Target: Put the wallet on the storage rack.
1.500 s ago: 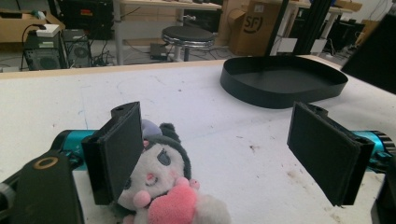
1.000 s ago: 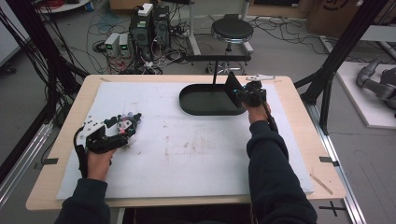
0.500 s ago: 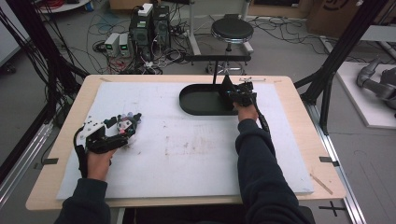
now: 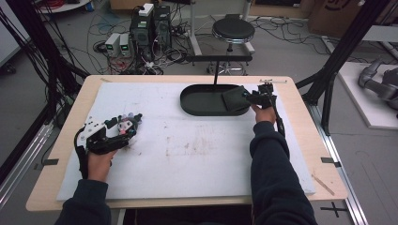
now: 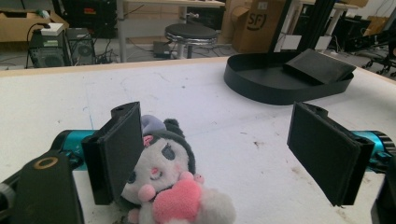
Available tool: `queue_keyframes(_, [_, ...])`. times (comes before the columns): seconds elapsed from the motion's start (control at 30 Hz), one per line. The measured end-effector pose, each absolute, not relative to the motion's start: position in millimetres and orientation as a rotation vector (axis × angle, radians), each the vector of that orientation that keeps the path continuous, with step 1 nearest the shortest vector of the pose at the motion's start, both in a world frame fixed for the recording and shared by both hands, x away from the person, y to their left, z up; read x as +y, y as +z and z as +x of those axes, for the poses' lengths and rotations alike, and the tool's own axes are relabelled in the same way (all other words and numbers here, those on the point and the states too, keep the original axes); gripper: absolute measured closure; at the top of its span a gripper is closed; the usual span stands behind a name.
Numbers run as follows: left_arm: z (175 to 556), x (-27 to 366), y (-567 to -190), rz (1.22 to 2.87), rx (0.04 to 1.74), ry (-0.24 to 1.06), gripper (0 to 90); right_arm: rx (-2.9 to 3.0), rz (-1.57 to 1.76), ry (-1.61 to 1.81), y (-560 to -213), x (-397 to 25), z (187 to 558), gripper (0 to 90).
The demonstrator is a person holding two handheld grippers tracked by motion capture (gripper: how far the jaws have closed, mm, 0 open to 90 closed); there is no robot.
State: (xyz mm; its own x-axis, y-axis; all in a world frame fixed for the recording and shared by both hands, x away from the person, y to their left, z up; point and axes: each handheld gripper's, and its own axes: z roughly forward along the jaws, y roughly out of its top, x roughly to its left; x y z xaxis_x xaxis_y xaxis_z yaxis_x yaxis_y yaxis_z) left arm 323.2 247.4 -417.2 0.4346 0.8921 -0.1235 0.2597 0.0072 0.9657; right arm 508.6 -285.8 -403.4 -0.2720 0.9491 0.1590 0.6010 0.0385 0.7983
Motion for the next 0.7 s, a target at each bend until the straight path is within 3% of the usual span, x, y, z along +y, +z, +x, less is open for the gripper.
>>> queue_keyframes(0.4, [323,247,-417,1.525,1.057,0.681,18.4,1.997,1.545,1.053,-417,-272,515,58.0])
queue_keyframes(0.47, [324,247,-417,1.526,1.056,0.681,18.4,2.093,1.505,1.131,-419,-266,517,64.4])
queue_keyframes(0.7, [322,247,-417,1.524,1.054,0.684,18.4,1.993,1.502,1.004,-414,-268,515,49.7])
